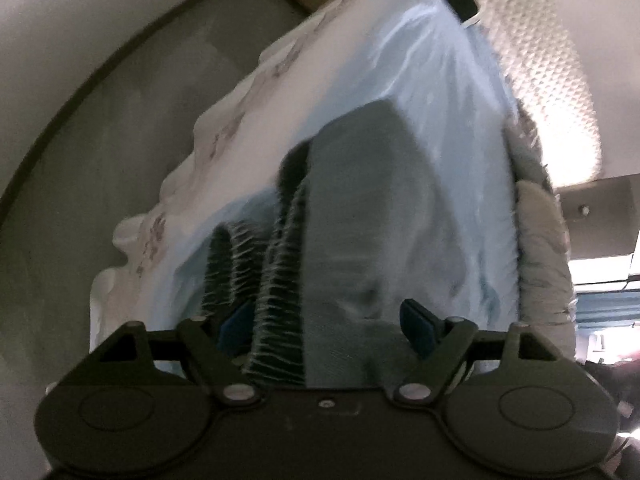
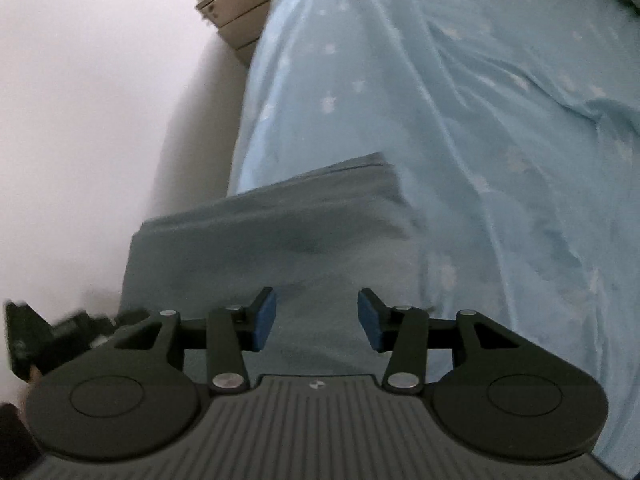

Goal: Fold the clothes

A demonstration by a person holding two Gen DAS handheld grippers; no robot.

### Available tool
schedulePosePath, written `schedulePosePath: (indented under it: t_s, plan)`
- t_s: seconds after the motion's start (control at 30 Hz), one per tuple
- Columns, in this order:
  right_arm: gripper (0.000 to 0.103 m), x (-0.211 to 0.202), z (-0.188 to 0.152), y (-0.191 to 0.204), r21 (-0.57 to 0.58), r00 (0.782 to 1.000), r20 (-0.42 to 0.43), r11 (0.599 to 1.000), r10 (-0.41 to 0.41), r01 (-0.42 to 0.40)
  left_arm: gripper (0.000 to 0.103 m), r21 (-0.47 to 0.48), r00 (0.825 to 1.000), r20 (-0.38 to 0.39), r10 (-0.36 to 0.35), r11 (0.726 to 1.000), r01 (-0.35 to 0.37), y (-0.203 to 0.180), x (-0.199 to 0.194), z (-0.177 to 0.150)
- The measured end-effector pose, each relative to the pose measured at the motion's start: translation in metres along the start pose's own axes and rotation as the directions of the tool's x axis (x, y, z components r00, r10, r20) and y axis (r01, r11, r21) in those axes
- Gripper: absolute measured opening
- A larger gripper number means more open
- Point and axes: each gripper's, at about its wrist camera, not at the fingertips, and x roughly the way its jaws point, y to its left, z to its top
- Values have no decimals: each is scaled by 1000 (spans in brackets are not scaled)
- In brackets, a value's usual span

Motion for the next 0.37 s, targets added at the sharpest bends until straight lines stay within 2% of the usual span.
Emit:
schedulePosePath:
  t_s: [0.07,0.17,0.3,0.33,0.37]
  plan:
    - [66,10,2,-11,9,1000,-13,1000,9,-9,78,-14,1000,-29,-7,1000,6,8,12,2]
    - [76,37,9,-24,22,998,-60,1000,19,-17,79,-43,998,-44,-38,998,36,17,23,5]
    - [79,71,16,-39,58,990,-142,998,18,-10,81,-43,995,-71,-64,997,61,17,37,8]
    - [79,77,17,-41,63,987,-161,998,8,2,79,-40,995,-74,-65,997,62,16,39,7]
    - [79,79,12,-42,71,984,-177,997,9,3,70,-41,995,-75,-72,997,69,15,41,8]
